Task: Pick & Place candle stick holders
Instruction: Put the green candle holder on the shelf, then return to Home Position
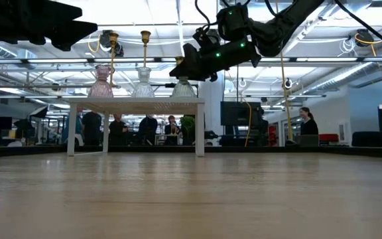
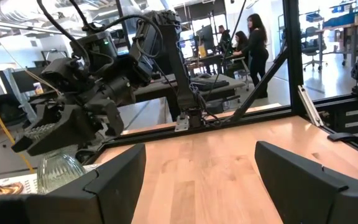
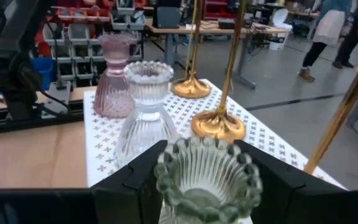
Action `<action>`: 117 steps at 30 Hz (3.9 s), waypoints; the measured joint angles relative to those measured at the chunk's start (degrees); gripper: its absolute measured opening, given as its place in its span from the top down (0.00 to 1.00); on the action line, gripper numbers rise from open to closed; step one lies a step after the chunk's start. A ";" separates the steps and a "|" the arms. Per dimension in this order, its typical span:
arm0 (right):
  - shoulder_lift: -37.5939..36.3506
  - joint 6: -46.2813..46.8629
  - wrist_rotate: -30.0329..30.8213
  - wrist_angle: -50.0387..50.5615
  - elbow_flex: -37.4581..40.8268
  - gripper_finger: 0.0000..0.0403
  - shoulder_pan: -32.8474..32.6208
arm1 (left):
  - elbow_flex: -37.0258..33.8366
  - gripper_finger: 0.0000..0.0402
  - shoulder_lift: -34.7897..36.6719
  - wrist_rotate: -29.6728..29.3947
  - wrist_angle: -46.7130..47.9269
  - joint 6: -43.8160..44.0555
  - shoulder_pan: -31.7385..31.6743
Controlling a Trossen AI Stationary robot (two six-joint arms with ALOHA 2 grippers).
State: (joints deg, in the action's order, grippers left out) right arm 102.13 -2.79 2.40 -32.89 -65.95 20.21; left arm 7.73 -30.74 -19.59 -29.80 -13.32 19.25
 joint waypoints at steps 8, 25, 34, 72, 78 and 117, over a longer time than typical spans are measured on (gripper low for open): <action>0.00 1.60 -7.08 -2.69 0.00 0.56 1.59 | 0.00 0.23 0.00 0.00 -0.02 0.00 0.02; -0.07 -1.35 -7.18 -7.34 0.00 0.35 1.90 | 0.00 0.23 0.00 0.00 -0.02 0.02 0.02; -4.74 -1.35 -9.20 -5.83 0.04 0.33 1.37 | 0.00 0.23 0.00 0.00 -1.17 -2.06 0.02; -67.88 -0.41 -12.77 19.47 39.27 1.00 -6.45 | 20.90 0.99 12.95 -19.68 40.98 6.32 -0.02; -70.34 -0.30 -12.74 19.43 43.54 1.00 -6.43 | 19.47 0.99 18.51 -19.54 47.33 10.36 -0.04; -90.25 2.58 -9.91 18.61 58.71 1.00 -6.30 | -1.42 0.99 25.27 -9.75 32.20 6.53 -0.04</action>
State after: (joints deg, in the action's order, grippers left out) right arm 11.88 -0.21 -7.51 -14.28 -7.25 13.91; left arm 6.31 -5.48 -29.35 2.39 -6.79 19.20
